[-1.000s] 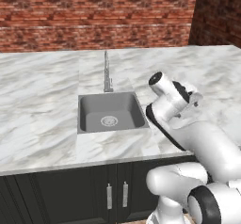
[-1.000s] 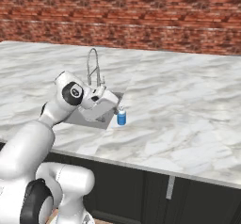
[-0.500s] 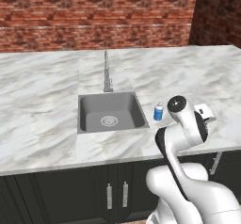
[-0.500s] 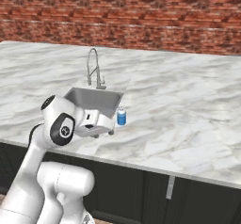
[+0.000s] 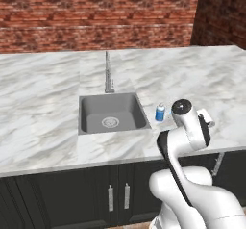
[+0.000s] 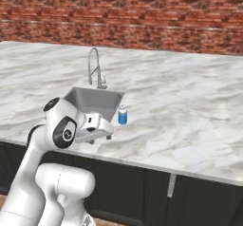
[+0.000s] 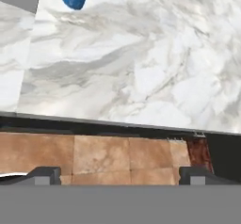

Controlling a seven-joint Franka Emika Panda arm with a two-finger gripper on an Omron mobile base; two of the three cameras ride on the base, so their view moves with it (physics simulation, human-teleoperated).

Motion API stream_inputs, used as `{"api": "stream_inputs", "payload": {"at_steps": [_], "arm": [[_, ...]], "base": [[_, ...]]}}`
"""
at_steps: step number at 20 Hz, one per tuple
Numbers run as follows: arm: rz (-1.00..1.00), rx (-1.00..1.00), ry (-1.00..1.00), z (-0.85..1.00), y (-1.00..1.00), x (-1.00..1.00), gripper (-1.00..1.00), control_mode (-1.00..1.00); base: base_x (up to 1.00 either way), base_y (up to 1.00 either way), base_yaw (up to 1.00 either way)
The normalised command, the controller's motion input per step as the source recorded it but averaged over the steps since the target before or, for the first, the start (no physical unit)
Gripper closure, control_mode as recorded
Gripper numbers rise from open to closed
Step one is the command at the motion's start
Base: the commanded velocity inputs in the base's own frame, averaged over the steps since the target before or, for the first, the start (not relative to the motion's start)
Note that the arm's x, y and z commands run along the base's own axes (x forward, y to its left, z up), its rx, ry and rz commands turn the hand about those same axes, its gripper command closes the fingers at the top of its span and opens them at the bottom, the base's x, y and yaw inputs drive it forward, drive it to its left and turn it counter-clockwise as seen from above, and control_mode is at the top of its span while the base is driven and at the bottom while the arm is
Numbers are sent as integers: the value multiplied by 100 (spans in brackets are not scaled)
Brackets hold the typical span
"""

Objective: Restock the sink supplies by placing the sponge and soap dispenser on the counter and next to the sink. Make sure the soap dispenser is upright.

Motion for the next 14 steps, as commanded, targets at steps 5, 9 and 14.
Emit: {"api": "stream_inputs", "payload": {"at_steps": [5,9,14], "arm": [[0,0,0,0,0,0,-100,100],[0,0,0,0,0,0,-100,100],[0,0,0,0,0,0,-100,100]], "base": [[-67,-17,-53],[-28,-33,-74],[11,-64,-65]]}}
